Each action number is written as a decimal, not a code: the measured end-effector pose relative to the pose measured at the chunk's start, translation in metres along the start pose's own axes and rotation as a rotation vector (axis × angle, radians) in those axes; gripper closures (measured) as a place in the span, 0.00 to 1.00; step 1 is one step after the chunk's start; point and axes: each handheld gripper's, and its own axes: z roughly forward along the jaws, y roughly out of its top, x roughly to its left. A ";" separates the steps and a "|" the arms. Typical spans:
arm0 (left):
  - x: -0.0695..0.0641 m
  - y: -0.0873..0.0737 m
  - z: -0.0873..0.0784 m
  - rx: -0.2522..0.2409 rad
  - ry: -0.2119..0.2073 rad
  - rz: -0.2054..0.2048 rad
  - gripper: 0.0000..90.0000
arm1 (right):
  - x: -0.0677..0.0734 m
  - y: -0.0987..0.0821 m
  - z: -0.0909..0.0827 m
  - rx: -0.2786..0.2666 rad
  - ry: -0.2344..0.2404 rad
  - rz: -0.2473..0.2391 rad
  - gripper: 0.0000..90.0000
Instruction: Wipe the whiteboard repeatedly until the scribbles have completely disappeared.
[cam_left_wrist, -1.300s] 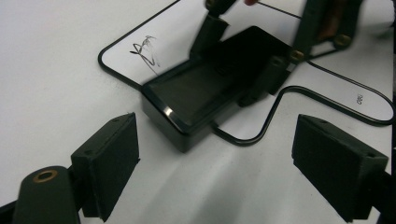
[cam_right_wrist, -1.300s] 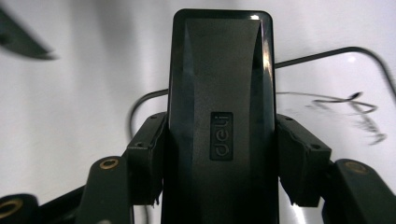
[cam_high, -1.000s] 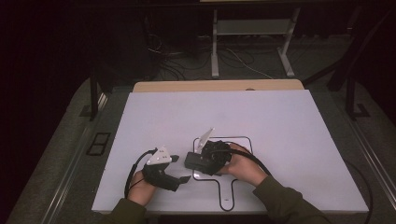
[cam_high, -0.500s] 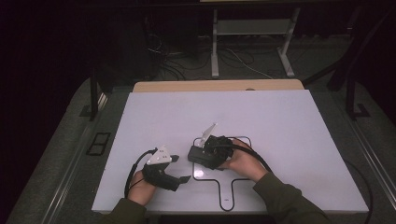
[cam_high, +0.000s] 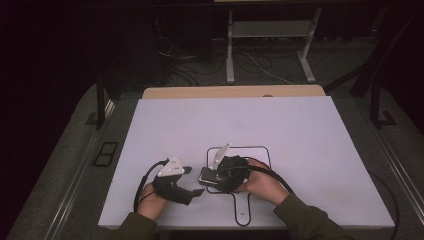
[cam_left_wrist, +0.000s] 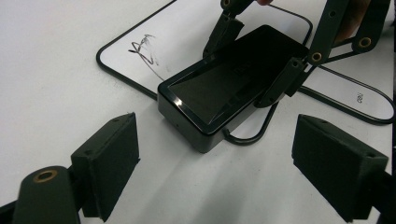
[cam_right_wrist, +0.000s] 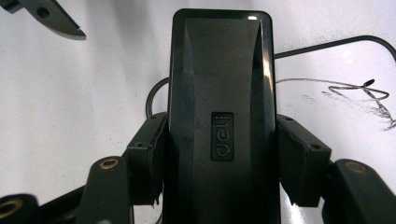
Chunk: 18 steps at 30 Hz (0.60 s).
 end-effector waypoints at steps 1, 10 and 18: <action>0.000 0.000 0.000 0.000 0.000 0.000 0.15 | 0.000 0.000 0.000 -0.001 0.000 -0.001 0.43; -0.001 0.000 0.000 -0.001 -0.002 -0.003 0.15 | -0.017 0.004 0.003 0.001 -0.029 0.022 0.44; -0.001 0.000 -0.001 -0.003 -0.004 -0.005 0.15 | -0.039 0.010 0.007 0.015 -0.054 0.063 0.43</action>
